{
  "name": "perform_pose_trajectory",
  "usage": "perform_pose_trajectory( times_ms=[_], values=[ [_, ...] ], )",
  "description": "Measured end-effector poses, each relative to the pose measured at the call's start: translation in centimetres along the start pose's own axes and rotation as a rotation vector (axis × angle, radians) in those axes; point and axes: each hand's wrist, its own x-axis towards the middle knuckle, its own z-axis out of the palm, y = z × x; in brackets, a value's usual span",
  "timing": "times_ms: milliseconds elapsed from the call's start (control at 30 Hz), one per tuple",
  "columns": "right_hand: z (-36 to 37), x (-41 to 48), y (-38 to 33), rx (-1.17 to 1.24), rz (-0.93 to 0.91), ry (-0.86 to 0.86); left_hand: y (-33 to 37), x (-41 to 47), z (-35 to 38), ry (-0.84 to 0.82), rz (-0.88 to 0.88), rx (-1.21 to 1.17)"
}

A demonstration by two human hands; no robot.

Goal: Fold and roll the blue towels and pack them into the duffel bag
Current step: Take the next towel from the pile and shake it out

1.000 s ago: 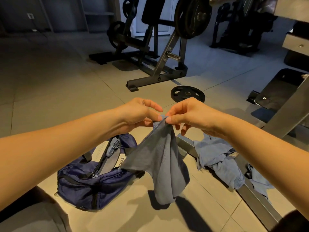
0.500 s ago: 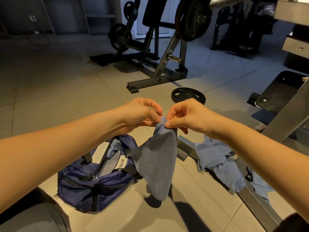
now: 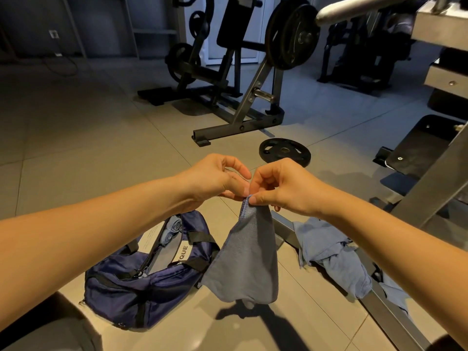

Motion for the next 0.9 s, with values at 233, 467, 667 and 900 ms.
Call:
perform_pose_trajectory(
  times_ms=[233,467,667,900],
  values=[
    [0.1,-0.1,-0.1,-0.063,0.001,0.038,0.0,0.0,-0.1,-0.024,0.019,0.047],
    [0.6,0.2,0.0,-0.099,0.060,0.112,0.0,0.0,-0.1,0.021,0.057,0.125],
    [0.6,0.1,0.2,-0.099,0.062,0.039,0.1,-0.2,0.4,0.057,0.125,0.302],
    [-1.5,-0.2,0.8,-0.045,0.019,0.084,-1.1,0.1,0.4,-0.017,0.073,0.257]
  ],
)
